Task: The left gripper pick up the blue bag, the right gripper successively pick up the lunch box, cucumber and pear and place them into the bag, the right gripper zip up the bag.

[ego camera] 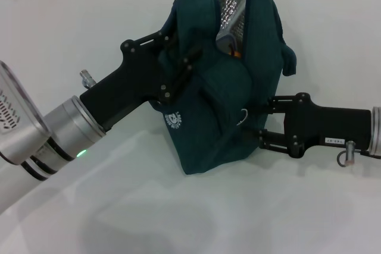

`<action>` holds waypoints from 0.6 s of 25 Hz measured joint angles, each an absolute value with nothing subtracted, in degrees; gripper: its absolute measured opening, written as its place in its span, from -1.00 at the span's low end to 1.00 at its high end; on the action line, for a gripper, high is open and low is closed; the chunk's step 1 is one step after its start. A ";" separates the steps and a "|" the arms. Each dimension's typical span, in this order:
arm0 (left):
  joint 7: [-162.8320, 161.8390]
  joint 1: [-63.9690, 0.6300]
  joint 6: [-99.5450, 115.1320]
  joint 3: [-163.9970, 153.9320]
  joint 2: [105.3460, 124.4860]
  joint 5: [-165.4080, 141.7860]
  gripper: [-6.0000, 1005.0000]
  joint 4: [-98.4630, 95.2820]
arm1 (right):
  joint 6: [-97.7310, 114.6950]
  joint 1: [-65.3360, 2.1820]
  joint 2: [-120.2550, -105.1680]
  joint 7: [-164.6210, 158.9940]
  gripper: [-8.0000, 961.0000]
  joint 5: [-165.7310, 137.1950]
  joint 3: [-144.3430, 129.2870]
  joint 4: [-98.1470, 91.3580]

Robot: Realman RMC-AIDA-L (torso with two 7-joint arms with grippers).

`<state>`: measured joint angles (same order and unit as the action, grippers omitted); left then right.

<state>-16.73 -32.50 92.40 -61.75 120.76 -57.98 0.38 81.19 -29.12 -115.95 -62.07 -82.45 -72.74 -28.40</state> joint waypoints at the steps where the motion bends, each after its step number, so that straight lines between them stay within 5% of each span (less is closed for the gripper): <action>1: -16.65 -32.52 92.41 -61.78 120.76 -57.96 -0.35 0.38 | 81.11 -29.05 -115.89 -62.06 -0.01 -82.44 -72.66 -28.85; 15: -16.66 -32.77 92.46 -61.98 120.76 -57.96 -0.34 0.74 | 80.12 -31.92 -115.60 -62.56 -0.01 -82.81 -80.15 -28.25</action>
<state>-16.66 -32.77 92.46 -61.98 120.76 -57.96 0.74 80.12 -31.92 -115.60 -62.56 -82.81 -80.15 -28.25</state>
